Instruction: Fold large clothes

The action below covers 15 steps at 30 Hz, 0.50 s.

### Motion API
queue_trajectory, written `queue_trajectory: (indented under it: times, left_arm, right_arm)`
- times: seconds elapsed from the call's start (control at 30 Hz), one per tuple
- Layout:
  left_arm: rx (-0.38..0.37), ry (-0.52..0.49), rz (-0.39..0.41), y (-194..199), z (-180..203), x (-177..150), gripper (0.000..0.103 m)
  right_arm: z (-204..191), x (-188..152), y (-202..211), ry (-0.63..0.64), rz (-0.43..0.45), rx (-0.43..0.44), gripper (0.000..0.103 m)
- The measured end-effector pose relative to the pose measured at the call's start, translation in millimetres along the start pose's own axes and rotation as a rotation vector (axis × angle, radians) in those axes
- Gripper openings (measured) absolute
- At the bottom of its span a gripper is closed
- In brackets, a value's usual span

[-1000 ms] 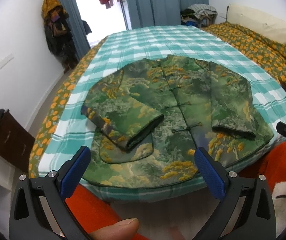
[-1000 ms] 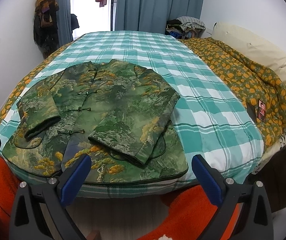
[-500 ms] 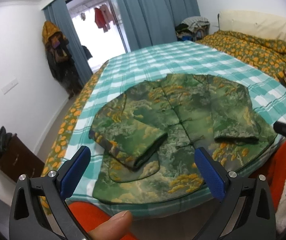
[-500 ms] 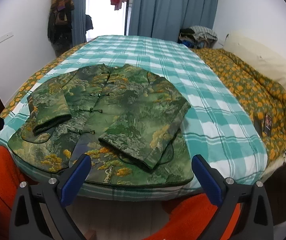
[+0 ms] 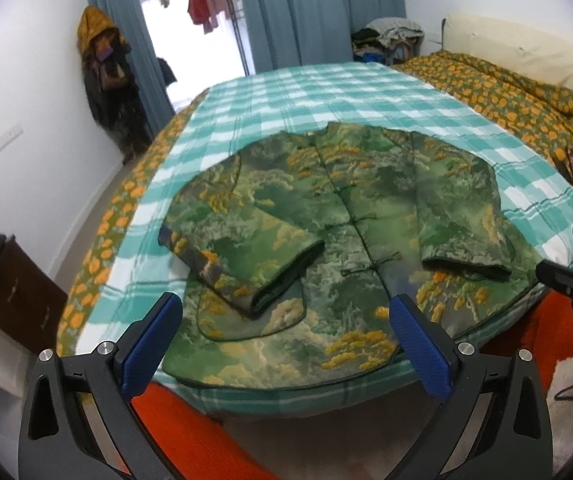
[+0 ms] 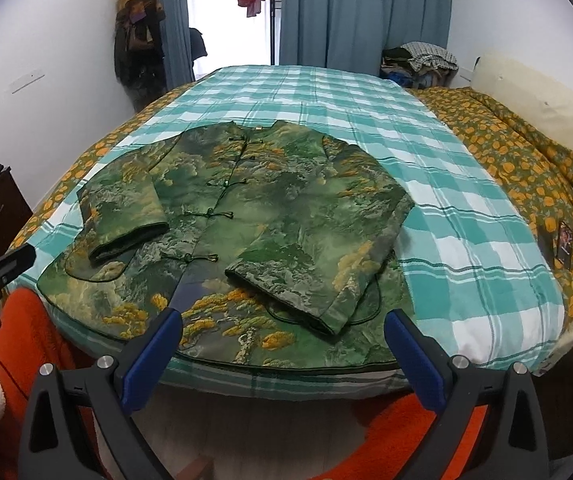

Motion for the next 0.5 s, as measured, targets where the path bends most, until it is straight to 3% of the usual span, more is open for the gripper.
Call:
queue_trajectory:
  times: [0.1, 0.33, 0.43, 0.5]
  left_arm:
    - [-0.006, 0.010, -0.022, -5, -1, -3, 0.103]
    - [-0.021, 0.018, -0.041, -8, 0, -6, 0.103]
    - [-0.041, 0.028, -0.061, -12, 1, -8, 0.103]
    - [-0.047, 0.031, -0.072, -13, 1, -10, 0.103]
  right_arm:
    - [-3, -3, -2, 0.021, -0.017, 0.008, 0.102]
    - [30, 0, -4, 0.024, 0.019, -0.089, 0.102]
    - [37, 6, -25, 0.097, -0.003, -0.066, 0.102]
    - [26, 7, -55, 0.186, -0.067, 0.013, 0.102]
Point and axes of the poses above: each gripper's, at about its wrist camera, not at the fingertips, and y roughly against the way its jaws point, z to its right, x to its top, the point moved 9 cm from there along -y, roughly the way its jaws point, and after that the axes turned 8 degrees about x, right-handed, at the moved point
